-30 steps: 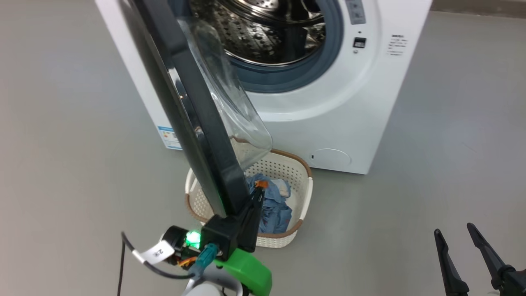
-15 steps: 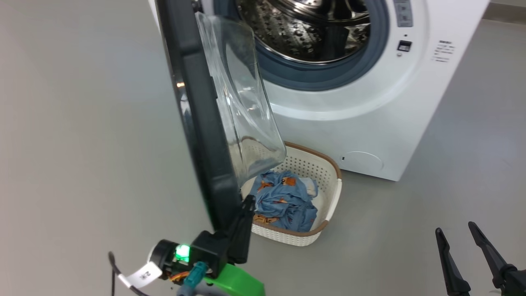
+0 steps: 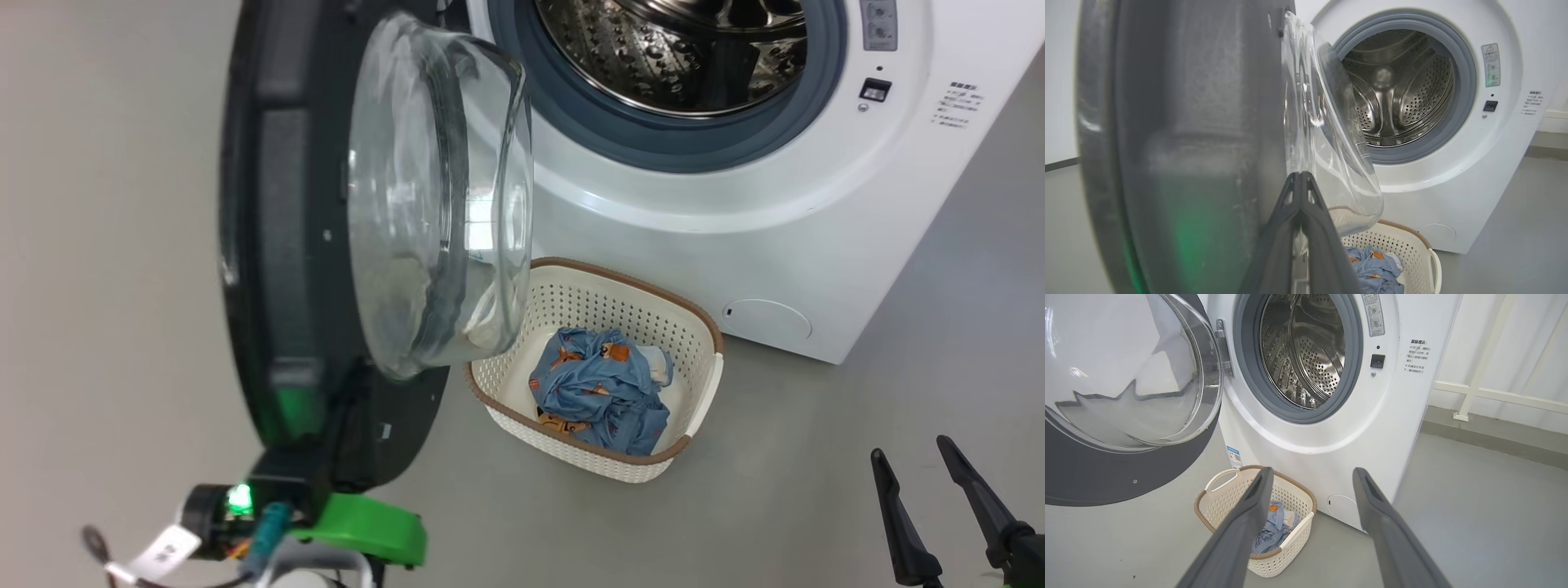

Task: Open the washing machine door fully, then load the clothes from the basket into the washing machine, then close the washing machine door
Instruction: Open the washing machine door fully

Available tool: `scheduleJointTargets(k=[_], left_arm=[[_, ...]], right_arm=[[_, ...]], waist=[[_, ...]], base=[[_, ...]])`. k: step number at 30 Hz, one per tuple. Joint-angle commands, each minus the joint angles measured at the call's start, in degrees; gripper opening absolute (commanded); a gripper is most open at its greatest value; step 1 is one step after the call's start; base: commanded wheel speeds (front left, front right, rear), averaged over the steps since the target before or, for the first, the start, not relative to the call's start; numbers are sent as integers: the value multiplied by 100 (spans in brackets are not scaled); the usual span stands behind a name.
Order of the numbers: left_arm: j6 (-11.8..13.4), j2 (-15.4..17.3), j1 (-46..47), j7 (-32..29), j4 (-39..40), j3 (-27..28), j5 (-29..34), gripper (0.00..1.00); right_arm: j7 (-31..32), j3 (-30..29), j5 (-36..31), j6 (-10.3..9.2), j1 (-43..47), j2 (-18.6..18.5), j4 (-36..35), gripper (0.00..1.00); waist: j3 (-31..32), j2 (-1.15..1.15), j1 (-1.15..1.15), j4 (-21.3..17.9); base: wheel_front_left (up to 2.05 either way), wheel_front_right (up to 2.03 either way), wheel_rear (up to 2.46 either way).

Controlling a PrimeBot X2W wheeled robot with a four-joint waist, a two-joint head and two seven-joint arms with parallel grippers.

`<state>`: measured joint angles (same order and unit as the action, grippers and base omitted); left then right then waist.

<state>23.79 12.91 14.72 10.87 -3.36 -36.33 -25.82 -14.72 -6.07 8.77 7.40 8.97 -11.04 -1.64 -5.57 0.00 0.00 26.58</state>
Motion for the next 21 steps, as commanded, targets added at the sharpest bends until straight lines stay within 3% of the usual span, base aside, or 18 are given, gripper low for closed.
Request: scheduleJointTargets(k=[1, 12, 21], left_arm=[[152, 244, 104, 69, 43, 379, -71, 0], [73, 618, 176, 356, -379, 1364, -412, 0], [-384, 696, 553, 410, -910, 2237, -492, 0]], right_arm=[[-28, 131, -11, 9, -181, -142, -165, 100], [-28, 148, 13, 9, -282, -303, -279, 100], [-28, 97, 64, 9, -438, -552, -411, 100]], waist=[[-35, 0, 0, 34], [-336, 0, 0, 49], [-815, 0, 0, 23]], base=[[0, 0, 0], [0, 0, 0], [0, 0, 0]])
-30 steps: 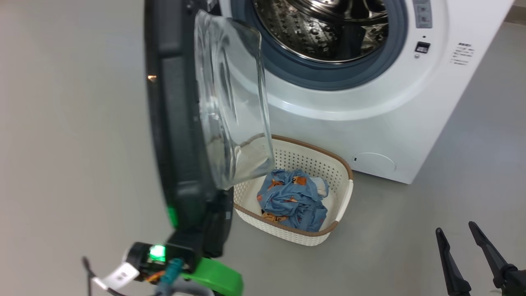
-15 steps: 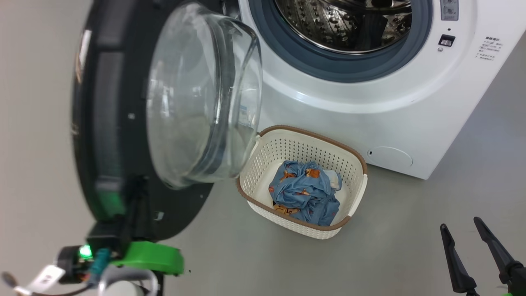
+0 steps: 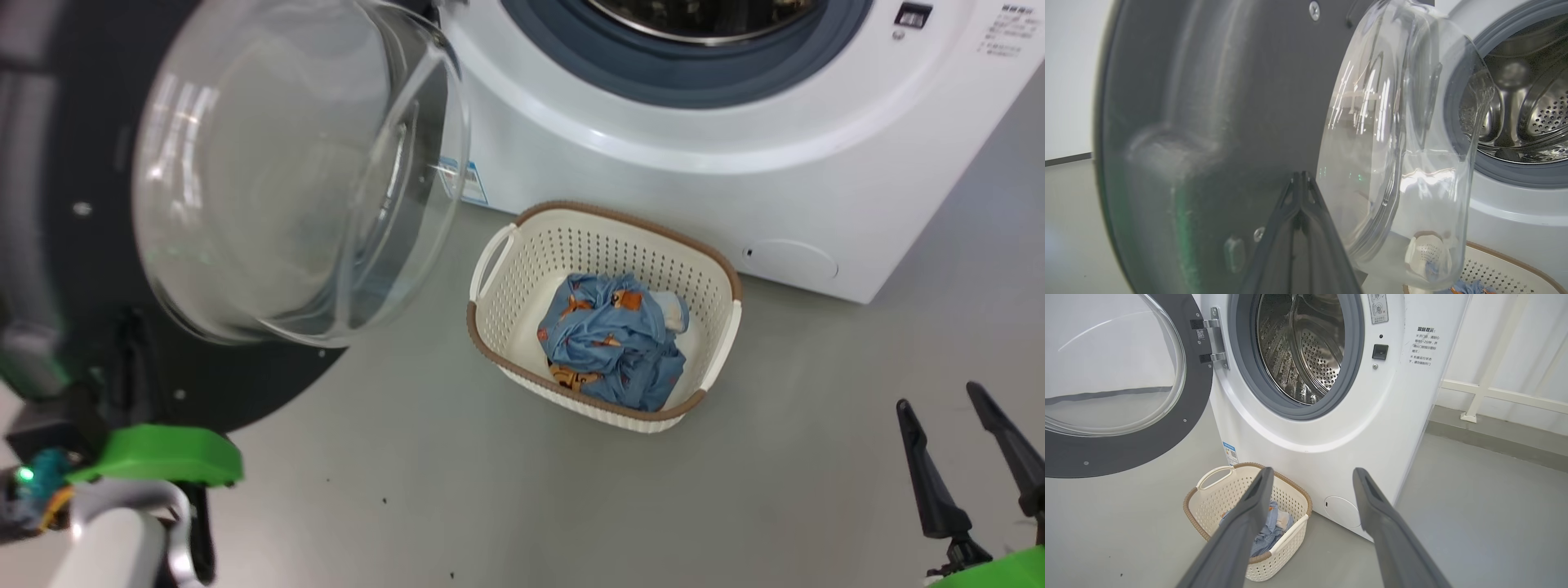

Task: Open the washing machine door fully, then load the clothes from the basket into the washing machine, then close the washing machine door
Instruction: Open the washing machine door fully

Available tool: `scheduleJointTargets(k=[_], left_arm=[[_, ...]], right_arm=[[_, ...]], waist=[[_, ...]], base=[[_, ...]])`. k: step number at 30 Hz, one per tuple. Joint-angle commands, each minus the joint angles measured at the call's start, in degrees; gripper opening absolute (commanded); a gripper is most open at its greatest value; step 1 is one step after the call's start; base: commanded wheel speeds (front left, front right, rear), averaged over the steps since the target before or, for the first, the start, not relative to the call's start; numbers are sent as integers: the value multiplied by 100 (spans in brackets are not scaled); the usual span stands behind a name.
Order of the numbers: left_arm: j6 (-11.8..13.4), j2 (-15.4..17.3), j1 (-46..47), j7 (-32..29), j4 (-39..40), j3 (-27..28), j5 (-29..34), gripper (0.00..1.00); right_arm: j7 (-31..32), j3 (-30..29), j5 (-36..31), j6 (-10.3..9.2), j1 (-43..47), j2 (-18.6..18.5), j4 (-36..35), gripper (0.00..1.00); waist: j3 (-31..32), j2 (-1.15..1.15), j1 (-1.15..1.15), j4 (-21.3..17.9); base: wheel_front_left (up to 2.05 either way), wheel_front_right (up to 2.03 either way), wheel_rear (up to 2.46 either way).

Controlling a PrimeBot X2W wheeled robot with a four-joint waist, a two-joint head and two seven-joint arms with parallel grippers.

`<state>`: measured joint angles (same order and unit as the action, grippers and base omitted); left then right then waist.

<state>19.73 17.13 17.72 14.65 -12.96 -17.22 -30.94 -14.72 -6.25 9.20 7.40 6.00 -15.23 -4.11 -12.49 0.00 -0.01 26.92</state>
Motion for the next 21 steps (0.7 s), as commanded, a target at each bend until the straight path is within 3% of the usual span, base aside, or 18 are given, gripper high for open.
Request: scheduleJointTargets(k=[1, 12, 21], left_arm=[[-117, 266, 343, 33, -48, 560, 65, 0], [-859, 271, 882, 34, -972, 1614, 375, 0], [-1214, 266, 1217, 34, -1547, 2186, 615, 0]], right_arm=[[-28, 95, 29, 9, -165, -173, -189, 100], [-28, 112, 71, 9, -267, -343, -254, 100], [-28, 129, 65, 9, -283, -374, -262, 100]], waist=[[-219, 0, 1, -12], [-511, 0, 1, -43], [-536, 0, 1, -53]], base=[[0, 0, 0], [0, 0, 0], [0, 0, 0]])
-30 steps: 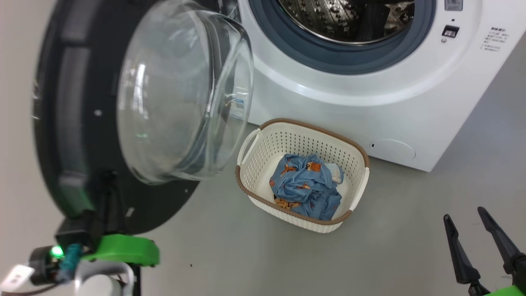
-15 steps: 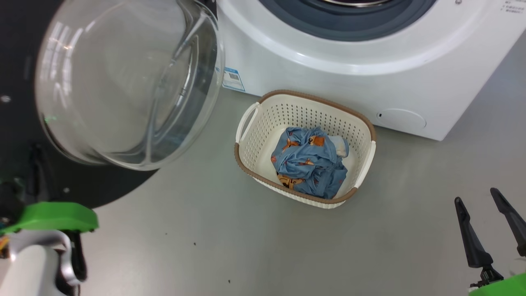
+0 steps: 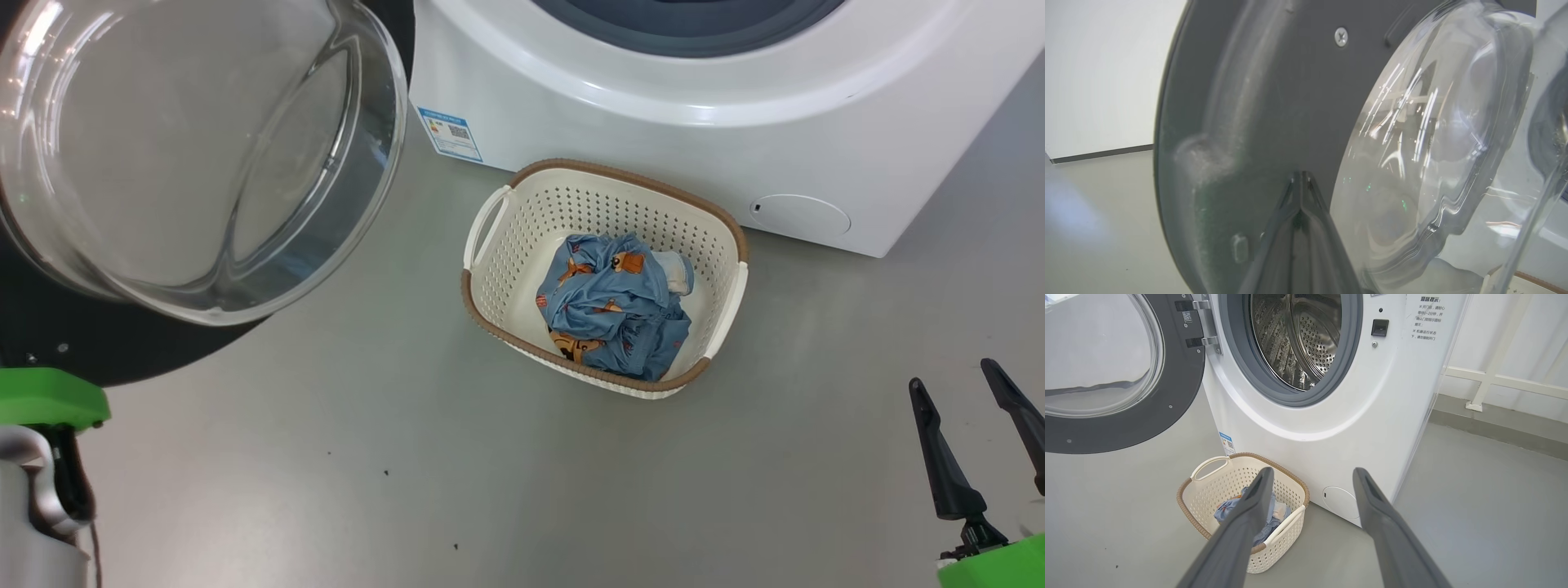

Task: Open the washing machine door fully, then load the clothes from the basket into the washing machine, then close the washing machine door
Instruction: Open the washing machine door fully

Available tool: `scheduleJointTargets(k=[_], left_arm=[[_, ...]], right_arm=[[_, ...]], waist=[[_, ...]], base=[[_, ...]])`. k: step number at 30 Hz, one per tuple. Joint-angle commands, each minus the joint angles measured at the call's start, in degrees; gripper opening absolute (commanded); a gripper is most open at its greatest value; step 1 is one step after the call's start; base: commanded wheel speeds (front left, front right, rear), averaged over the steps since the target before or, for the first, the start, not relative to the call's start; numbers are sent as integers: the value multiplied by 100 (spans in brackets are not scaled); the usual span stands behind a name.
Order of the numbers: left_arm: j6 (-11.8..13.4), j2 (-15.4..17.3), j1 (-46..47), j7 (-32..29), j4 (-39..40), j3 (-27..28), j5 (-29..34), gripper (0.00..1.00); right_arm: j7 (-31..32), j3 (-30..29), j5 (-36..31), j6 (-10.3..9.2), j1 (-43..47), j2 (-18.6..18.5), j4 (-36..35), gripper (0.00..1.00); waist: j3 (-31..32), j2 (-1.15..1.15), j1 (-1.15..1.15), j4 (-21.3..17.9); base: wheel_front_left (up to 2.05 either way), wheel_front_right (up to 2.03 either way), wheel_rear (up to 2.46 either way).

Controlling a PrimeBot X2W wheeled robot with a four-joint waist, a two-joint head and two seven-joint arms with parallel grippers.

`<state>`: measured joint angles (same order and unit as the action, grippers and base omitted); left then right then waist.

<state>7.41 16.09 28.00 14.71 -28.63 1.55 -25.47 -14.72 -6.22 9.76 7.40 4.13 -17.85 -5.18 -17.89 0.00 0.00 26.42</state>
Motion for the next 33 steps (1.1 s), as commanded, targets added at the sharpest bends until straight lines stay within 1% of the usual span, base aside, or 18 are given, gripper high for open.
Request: scheduleJointTargets(k=[1, 6, 10, 17, 22, 26, 28, 30, 33], left_arm=[[-18, 367, 213, 29, -19, 370, 106, 0], [-143, 254, 174, 29, -17, 644, 325, 0], [-175, 36, -61, 29, 230, 801, 538, 0], [-146, -443, -858, 29, 1218, 1184, 851, 0], [-200, -810, -1587, 29, 2164, 1273, 1175, 0], [-208, -1078, -2239, 29, 2936, 1164, 1413, 0], [-220, -1167, -2538, 29, 3270, 1020, 1493, 0], [-241, -1225, -2794, 29, 3521, 802, 1558, 0], [-333, -1269, -3059, 29, 3660, 352, 1640, 0]], right_arm=[[-28, 133, 8, 9, -99, -112, -154, 100], [-28, 156, -2, 9, -113, -99, -144, 100], [-28, 154, -9, 9, -126, -79, -136, 100], [-28, 183, -34, 9, -148, -2, -137, 100], [-28, 225, -47, 9, -149, 82, -112, 100], [-28, 233, -72, 9, -142, 175, -113, 100], [-28, 203, -78, 9, -133, 217, -107, 100], [-28, 204, -90, 9, -114, 267, -105, 100], [-28, 228, -99, 9, -97, 302, -92, 100]], waist=[[10, 0, 0, -9], [46, 0, 0, -32], [77, 0, 0, -47], [155, 0, 0, -142], [278, 0, 0, -255], [399, 0, 0, -374], [468, 0, 0, -430], [541, 0, 0, -494], [628, 0, 0, -592]], base=[[0, 0, 0], [0, 0, 0], [0, 0, 0], [0, 0, 0], [0, 0, 0], [0, 0, 0], [0, 0, 0], [0, 0, 0], [0, 0, 0]])
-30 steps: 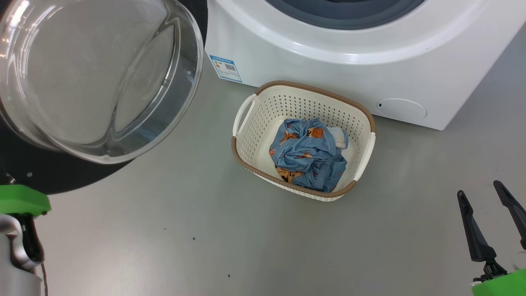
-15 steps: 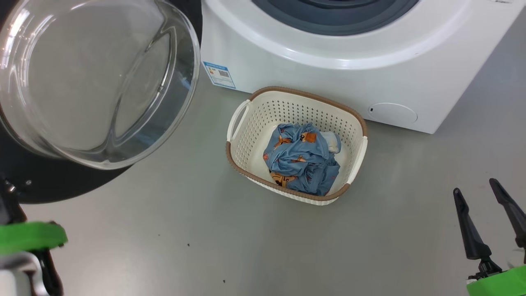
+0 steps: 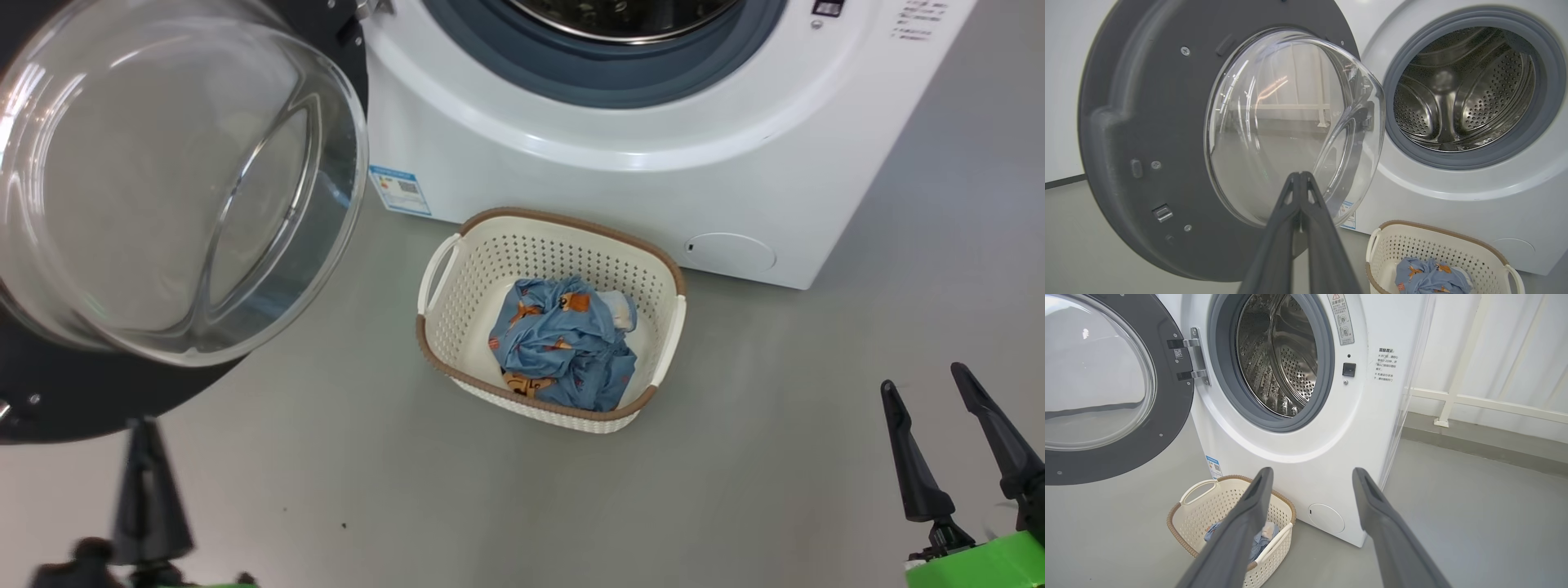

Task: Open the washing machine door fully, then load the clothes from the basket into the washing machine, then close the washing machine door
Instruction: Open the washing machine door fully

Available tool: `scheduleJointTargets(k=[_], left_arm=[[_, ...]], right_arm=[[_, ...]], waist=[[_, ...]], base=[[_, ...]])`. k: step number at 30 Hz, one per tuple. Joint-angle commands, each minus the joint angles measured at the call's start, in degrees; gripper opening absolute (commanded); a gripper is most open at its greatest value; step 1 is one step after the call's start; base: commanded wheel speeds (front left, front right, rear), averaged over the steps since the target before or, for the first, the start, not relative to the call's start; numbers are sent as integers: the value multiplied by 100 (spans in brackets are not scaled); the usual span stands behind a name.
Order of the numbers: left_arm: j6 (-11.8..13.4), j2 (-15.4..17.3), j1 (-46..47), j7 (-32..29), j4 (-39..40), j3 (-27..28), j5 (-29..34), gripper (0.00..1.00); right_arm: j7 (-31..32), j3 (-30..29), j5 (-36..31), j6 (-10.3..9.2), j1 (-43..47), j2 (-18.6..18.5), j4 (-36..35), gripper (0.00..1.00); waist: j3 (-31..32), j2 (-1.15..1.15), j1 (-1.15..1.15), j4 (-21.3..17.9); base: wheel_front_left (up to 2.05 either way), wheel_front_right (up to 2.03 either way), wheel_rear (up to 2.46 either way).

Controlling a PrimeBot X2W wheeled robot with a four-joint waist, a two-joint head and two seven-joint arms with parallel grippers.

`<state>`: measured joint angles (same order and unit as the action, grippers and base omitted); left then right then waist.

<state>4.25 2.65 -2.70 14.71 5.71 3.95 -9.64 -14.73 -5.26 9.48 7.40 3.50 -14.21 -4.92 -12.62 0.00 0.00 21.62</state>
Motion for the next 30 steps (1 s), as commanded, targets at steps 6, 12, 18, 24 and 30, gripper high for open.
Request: scheduleJointTargets(k=[6, 12, 18, 24, 30], left_arm=[[-120, 44, -86, 29, 206, -558, 113, 0], [-191, 38, -47, 7, -62, -875, 116, 0], [-261, 43, 51, -100, -575, -1045, 84, 25], [-248, 78, 160, -106, -975, -1040, 52, 100], [-130, 106, 133, -85, -1100, -929, 6, 100]], right_arm=[[-27, 193, -97, 9, -12, 15, -137, 100], [-27, 288, -137, 9, -1, 102, -157, 100], [-27, 438, -186, 9, 46, 198, -161, 100], [-27, 531, -224, 9, 81, 285, -209, 100], [-27, 530, -216, 9, 183, 379, -203, 100]], waist=[[285, 0, 0, -359], [454, 0, 0, -700], [646, 0, 0, -1177], [788, 0, 0, -1624], [934, 0, 0, -1932]], base=[[0, 0, 0], [0, 0, 0], [0, 0, 0], [0, 0, 0], [0, 0, 0]])
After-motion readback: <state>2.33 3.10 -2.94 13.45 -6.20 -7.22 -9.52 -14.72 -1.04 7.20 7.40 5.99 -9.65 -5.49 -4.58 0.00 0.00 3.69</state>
